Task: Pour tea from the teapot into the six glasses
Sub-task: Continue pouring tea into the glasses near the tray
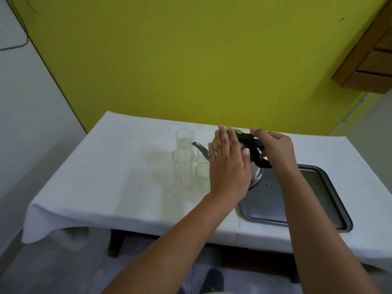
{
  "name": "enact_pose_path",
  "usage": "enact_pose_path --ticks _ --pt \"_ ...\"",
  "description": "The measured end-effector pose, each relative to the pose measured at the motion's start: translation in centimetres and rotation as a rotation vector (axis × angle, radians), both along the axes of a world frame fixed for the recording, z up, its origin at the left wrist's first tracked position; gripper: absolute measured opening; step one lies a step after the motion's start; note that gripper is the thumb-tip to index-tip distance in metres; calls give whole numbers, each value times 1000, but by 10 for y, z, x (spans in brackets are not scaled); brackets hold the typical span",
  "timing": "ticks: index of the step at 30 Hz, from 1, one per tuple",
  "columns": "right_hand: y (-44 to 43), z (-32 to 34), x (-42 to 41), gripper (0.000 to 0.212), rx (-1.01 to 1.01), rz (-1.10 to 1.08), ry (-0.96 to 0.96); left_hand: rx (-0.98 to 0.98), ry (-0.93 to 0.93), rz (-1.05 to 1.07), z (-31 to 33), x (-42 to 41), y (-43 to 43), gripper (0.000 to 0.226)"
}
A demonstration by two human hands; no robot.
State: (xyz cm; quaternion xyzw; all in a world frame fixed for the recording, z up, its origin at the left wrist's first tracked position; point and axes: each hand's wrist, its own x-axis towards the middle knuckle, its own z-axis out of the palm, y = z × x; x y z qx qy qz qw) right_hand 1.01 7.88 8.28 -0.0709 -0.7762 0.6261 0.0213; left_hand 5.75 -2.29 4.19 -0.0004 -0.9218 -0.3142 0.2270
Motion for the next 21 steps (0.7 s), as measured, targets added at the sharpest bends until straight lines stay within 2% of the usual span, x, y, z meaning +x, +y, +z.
enact_pose_path --ticks 3,8,21 --pt "-10 2 0 56 107 16 11 48 -41 4 -6 6 -10 67" --pt "-23 12 1 50 277 54 55 118 -83 14 -11 11 -18 69" --pt "-29 26 -8 47 453 103 136 240 -37 61 -10 7 -13 65"
